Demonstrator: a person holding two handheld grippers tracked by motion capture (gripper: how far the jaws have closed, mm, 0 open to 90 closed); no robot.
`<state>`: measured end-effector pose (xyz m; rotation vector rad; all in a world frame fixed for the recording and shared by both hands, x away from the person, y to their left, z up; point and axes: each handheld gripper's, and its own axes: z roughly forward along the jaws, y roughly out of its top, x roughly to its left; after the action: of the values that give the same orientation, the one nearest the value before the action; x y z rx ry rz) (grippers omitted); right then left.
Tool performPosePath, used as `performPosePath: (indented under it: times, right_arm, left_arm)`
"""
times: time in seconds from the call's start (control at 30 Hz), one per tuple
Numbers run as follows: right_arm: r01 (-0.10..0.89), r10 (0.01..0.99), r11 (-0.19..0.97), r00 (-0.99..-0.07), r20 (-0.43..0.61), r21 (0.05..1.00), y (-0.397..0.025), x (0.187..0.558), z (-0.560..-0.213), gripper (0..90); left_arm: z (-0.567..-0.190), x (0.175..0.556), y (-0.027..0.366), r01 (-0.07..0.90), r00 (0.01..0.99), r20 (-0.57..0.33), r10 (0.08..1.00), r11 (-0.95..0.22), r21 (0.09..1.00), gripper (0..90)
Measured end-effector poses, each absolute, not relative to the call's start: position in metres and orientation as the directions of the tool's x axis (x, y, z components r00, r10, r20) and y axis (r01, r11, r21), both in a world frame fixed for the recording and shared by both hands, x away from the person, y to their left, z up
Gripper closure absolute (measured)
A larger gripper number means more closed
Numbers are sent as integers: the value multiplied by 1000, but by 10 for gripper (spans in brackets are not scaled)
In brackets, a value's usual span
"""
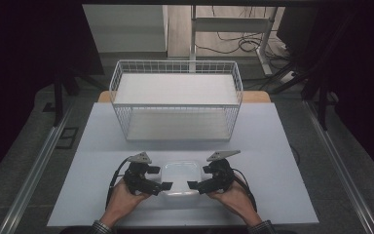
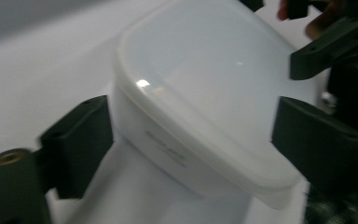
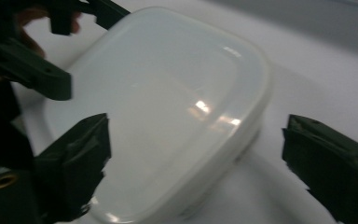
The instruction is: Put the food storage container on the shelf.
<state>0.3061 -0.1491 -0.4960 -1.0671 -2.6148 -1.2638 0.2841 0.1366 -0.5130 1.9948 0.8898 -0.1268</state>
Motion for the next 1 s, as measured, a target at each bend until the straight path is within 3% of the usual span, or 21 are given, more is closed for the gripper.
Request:
performPosePath:
  times: [0.17,0.2,0.27,0.3,0.47,0.73,0.77,1.0]
  right_arm:
    - [640,578,413,-734,357,648,-149,301,-493,232]
    - [707,607,372,-676,419,601,-153,301,-492,313]
    - [716,612,361,-665,428,598,-155,301,-491,359]
    - [724,620,347,-654,434,595,-157,299,-489,420]
    - [730,632,283,-630,451,622,-171,291,-479,666]
    - [715,658,217,-610,441,664,-173,285,-474,785]
    - [686,674,235,-625,393,688,-171,282,-473,787]
    - [655,684,235,-636,357,718,-169,282,-471,787]
  left_arm:
    - [-509,280,141,653,720,-432,543,-320,687,267]
    - [-507,277,144,670,705,-451,547,-306,677,344]
    - [-506,275,146,673,701,-453,551,-301,675,425]
    - [-505,274,147,675,699,-456,552,-297,675,425]
    - [-500,266,153,676,674,-469,571,-221,703,631]
    - [-498,264,157,676,643,-482,595,-147,722,800]
    - [-497,264,156,675,641,-480,599,-143,724,801]
    - [-496,267,154,666,632,-457,625,-138,733,802]
